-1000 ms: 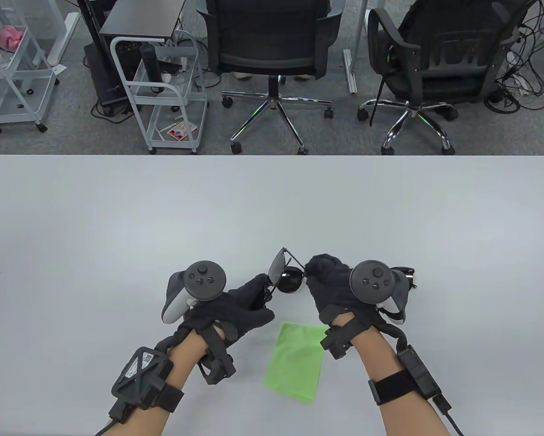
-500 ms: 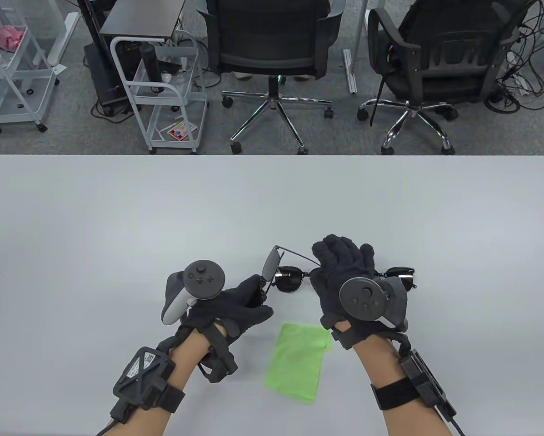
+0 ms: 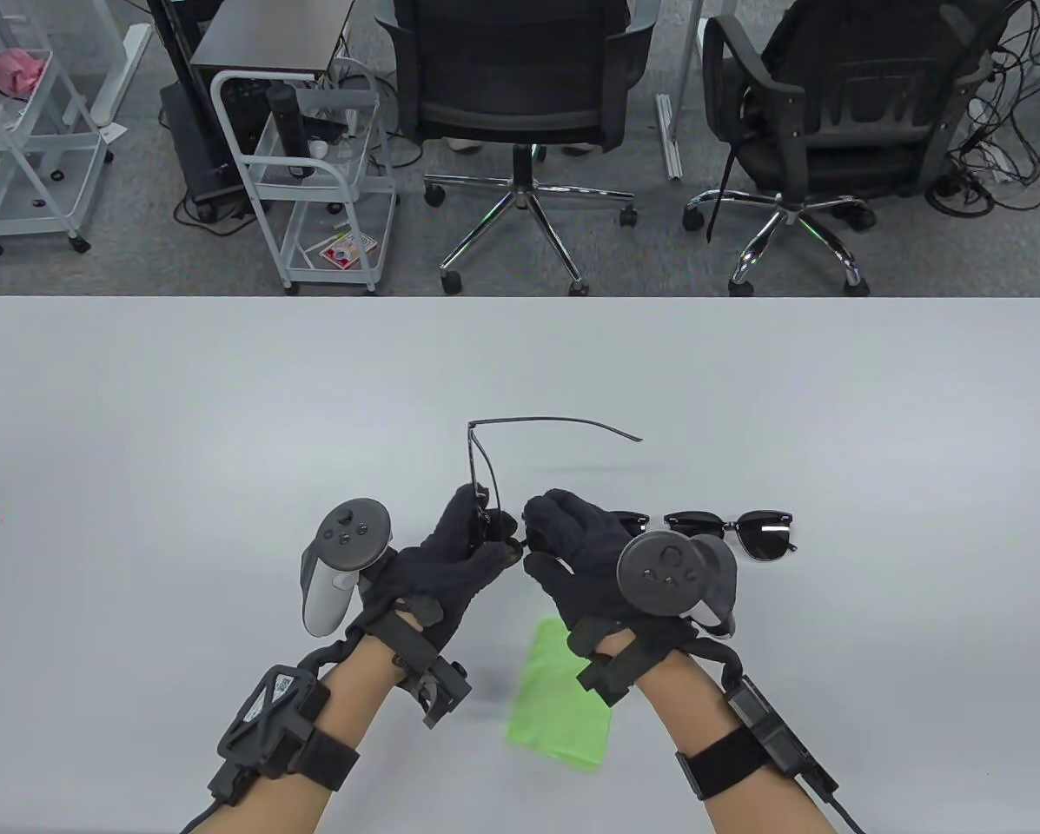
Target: Dust sunglasses
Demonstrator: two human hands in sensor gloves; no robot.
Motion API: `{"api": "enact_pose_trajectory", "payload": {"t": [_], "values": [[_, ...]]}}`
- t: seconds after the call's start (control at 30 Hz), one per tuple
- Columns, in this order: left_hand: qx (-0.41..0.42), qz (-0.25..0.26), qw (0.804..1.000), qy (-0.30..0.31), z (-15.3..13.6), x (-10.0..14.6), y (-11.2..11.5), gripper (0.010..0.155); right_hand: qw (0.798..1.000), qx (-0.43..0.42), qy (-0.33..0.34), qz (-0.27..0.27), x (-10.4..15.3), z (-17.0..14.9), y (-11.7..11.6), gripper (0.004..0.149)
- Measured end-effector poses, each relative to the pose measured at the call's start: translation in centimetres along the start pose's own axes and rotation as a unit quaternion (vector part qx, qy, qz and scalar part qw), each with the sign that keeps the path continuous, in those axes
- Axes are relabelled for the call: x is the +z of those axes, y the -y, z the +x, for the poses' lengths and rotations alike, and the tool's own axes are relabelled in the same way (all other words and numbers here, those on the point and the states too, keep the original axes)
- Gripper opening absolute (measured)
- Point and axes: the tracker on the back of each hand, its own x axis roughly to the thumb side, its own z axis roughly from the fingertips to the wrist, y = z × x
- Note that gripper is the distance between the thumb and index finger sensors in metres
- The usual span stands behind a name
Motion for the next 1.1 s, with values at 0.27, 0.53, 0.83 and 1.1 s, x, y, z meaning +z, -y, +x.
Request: {"api": "enact_pose_trajectory", "payload": {"t": [0.27, 0.53, 0.83, 1.1], "values": [[-0.028, -0.040, 0.999, 0.019, 0.9, -0.2, 1.5, 0.098, 0.945, -0.321, -0.053, 0.028, 0.1, -3.2, -0.7, 0.051], [0.073, 0.029, 0.996, 0.030, 0.1, 0.4, -1.4, 0.095, 0.955, -0.289, -0.068, 0.019, 0.5, -4.4, 0.5, 0.043], [0.043, 0.041, 0.998, 0.028, 0.1, 0.5, -2.1, 0.092, 0.959, -0.263, -0.097, 0.031, 0.6, -4.7, -0.1, 0.056], [-0.071, 0.161, 0.984, -0.006, 0.3, 1.7, -3.4, 0.092, 0.967, 0.231, -0.041, 0.103, 0.1, -3.0, -1.5, 0.055]]}}
